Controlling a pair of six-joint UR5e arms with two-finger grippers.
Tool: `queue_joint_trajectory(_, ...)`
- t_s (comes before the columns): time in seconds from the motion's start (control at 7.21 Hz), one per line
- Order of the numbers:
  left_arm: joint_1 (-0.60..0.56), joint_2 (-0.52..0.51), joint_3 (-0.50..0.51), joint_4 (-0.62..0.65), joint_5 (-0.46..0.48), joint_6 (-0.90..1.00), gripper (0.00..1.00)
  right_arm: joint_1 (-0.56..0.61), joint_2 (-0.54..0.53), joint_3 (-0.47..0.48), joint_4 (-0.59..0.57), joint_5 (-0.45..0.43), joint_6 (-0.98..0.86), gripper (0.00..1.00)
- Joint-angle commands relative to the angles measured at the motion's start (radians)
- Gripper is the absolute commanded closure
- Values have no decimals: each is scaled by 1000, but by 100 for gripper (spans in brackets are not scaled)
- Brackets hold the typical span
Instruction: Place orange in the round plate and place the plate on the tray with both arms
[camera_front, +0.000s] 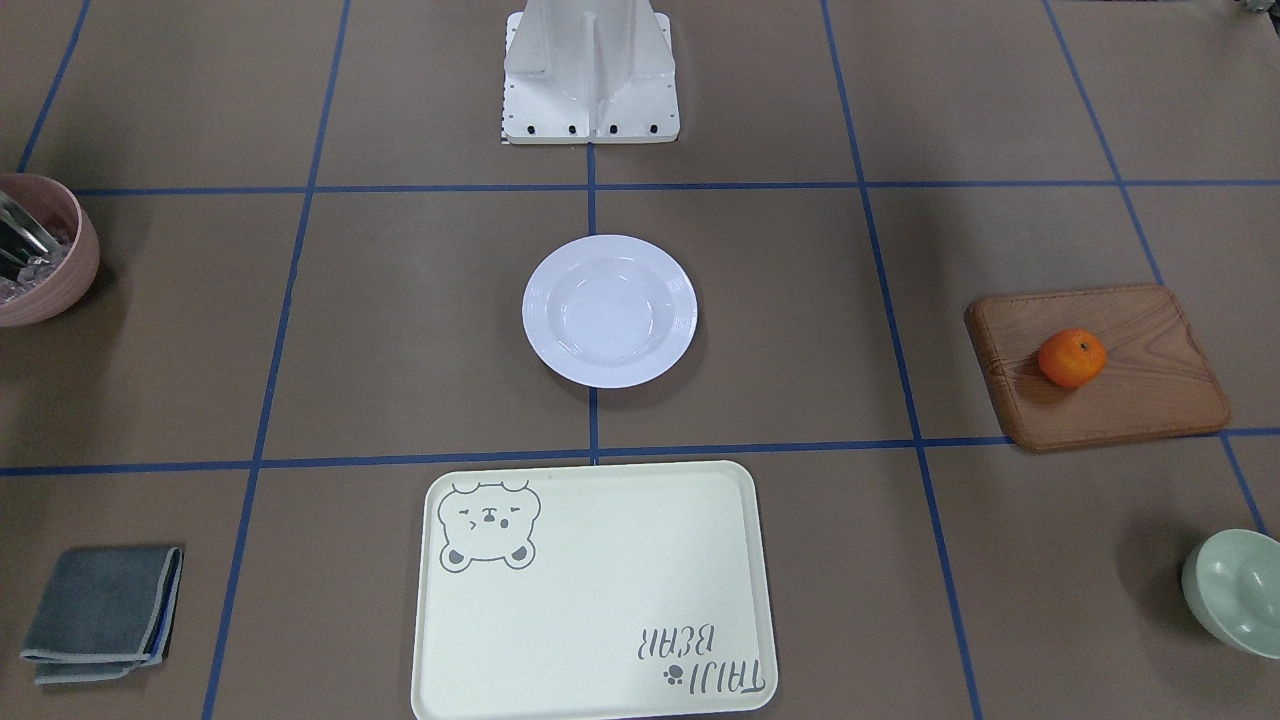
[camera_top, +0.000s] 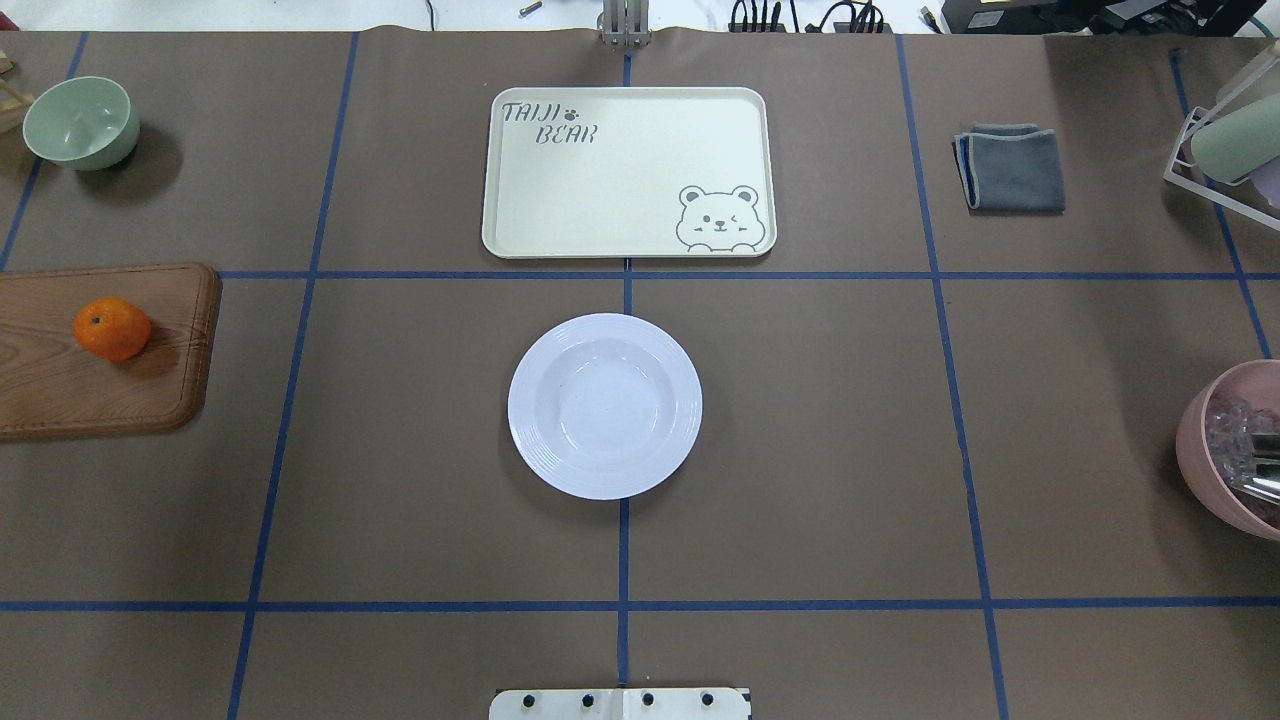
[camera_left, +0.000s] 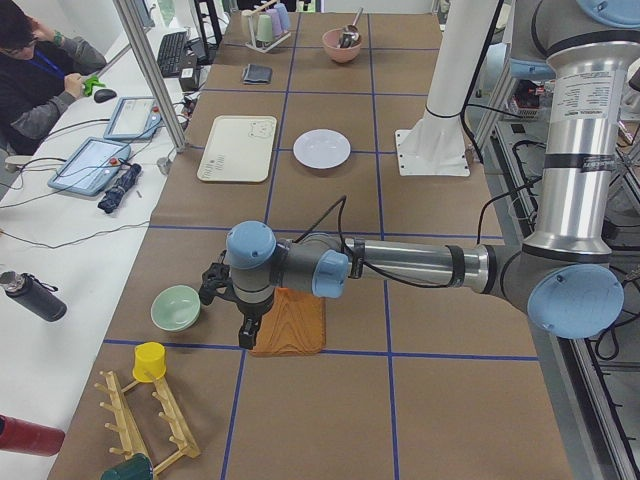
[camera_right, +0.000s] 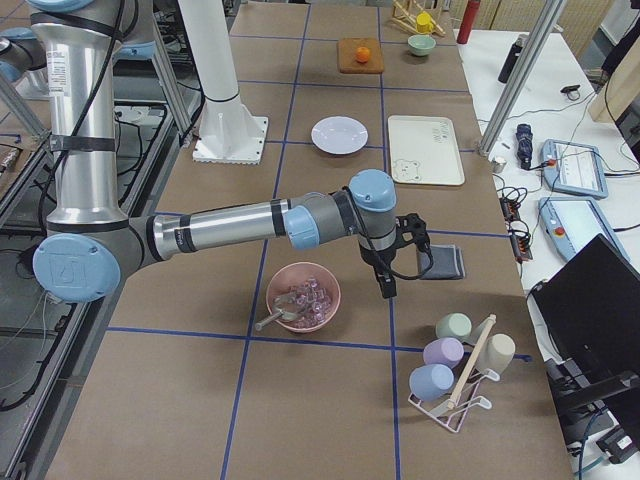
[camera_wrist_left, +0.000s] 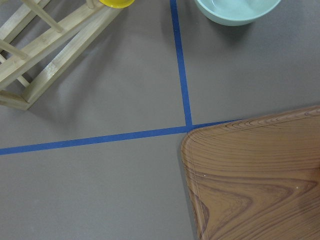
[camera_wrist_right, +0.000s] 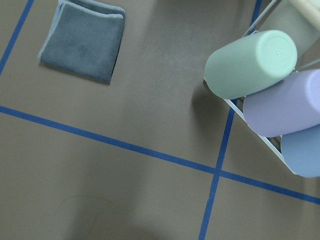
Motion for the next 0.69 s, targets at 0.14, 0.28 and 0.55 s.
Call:
queue_joint_trajectory(0.14, 0, -89, 48, -152, 14, -8, 2, 20, 6, -22, 135, 4, 221, 0)
queue_joint_trajectory(0.28, 0, -87, 40, -167, 9, -5, 2, 20, -12, -34, 242, 3, 212, 0)
queue_joint_trajectory(0.55, 0, -99, 39, -229, 11, -10, 2, 16, -15, -32, 310, 6, 227, 0)
